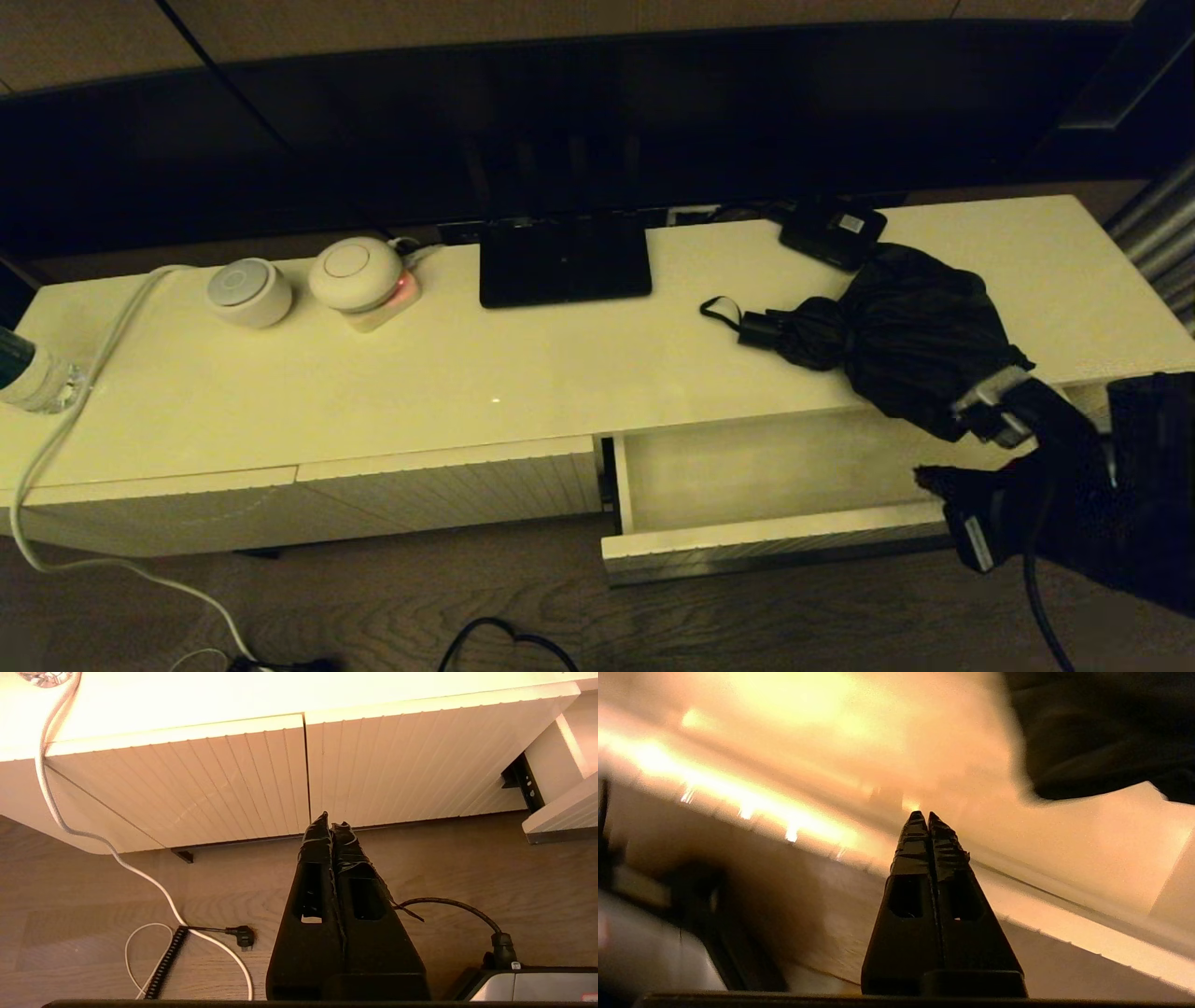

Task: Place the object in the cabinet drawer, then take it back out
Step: Open the drawer

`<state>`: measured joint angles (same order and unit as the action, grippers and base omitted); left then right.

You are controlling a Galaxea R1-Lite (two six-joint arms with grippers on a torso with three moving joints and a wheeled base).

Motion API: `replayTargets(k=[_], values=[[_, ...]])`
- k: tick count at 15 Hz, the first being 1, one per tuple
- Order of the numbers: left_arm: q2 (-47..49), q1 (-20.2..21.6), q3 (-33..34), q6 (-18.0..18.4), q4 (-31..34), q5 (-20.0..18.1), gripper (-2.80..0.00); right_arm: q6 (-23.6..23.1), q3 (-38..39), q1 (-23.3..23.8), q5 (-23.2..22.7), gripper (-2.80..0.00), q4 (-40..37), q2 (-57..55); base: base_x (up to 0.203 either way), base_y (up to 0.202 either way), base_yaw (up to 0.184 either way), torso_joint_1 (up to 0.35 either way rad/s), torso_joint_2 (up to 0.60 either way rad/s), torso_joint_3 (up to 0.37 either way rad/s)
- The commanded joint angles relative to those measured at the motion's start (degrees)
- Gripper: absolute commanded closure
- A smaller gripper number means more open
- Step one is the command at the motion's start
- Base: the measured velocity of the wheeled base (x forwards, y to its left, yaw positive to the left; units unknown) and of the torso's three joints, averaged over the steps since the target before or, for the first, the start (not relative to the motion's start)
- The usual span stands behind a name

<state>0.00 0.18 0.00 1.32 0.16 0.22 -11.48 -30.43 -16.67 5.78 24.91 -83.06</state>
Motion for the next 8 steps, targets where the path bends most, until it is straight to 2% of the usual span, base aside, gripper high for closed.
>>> replayTargets(k=[1,6,8], values=[[0.0,-0.01,0.18,0.0,0.02,0.04,0.0,6.27,-3.9,-0.57,2.48,0.0,0.07,-6.87,0.0,0.0,0.0,0.0,0.0,0.0],[0.0,-0.01,0.18,0.0,0.02,0.04,0.0,12.06,-10.48,-0.64,5.54,0.0,-1.18,-13.79,0.0,0.0,0.0,0.0,0.0,0.0],[0.0,-0.01,0.18,0.0,0.02,0.04,0.0,12.82,-12.93,-0.63,5.73,0.0,-3.39,-15.14,0.0,0.0,0.0,0.0,0.0,0.0]])
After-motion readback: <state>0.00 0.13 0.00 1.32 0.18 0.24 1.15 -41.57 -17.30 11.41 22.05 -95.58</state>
